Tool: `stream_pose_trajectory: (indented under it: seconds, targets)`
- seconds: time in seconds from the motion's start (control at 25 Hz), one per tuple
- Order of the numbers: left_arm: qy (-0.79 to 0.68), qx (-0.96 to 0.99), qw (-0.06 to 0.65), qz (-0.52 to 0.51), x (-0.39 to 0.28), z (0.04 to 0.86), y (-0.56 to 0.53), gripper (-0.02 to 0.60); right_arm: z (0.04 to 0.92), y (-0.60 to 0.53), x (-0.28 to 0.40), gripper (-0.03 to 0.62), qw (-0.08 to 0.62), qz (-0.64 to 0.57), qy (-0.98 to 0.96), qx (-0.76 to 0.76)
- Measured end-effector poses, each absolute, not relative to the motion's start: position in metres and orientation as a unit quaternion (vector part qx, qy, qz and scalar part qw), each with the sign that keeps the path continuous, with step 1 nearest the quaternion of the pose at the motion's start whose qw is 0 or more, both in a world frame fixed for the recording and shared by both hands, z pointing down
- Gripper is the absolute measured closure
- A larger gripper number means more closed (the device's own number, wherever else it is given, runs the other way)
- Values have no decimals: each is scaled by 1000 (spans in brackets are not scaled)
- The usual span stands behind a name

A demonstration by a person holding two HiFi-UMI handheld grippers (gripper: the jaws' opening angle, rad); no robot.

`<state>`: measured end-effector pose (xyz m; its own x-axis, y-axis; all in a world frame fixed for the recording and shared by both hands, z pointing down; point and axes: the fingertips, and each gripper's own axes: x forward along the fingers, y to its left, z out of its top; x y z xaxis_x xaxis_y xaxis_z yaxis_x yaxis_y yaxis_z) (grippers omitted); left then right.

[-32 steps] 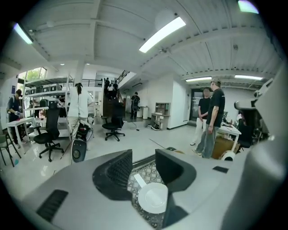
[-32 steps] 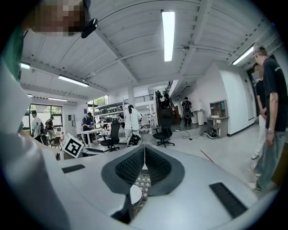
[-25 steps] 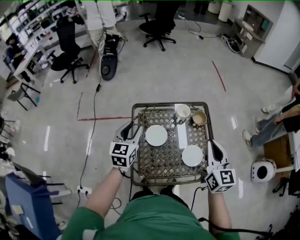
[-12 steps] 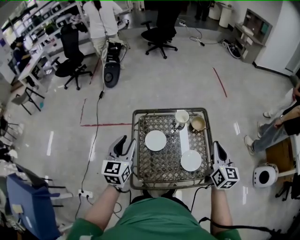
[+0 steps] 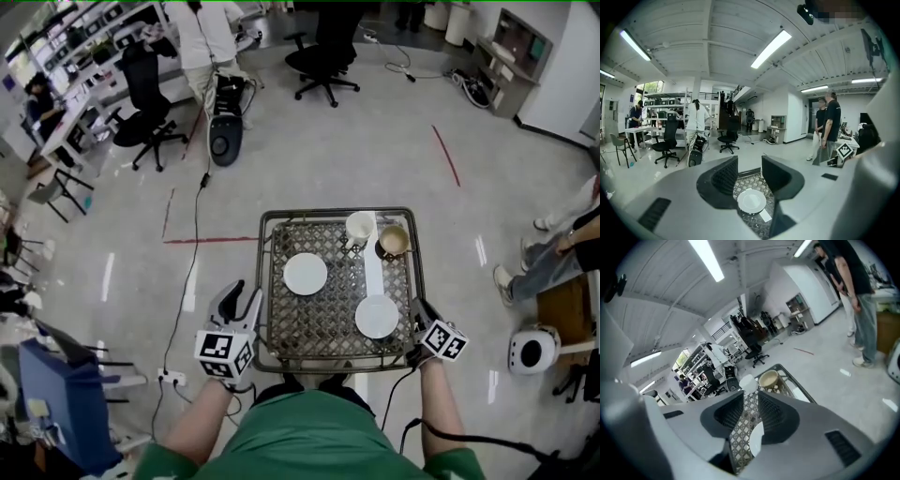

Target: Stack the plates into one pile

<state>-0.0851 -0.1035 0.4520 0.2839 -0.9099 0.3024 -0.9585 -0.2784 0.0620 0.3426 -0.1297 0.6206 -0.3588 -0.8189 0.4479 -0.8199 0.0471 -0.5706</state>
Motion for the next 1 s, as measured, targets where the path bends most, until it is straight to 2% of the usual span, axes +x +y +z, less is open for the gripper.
stream_pose_trajectory:
  seconds: [0.16,0.4,0.68,1.0]
  targets:
    - [-598,783,125,117,-87,453,-95,414,681,-113,348,456,3,464,-691,554]
    - [-605,773,139,131,-71,467,-102,414,756,-110,360,456,-15,545,-649,531]
    - [-610,762,163,143,-62,493,-105,414,805,-97,352,450,63,556,-647,517]
    - [-612,756,179,147,-60,504,-111,414,825,-89,340,448,97,562,-650,502]
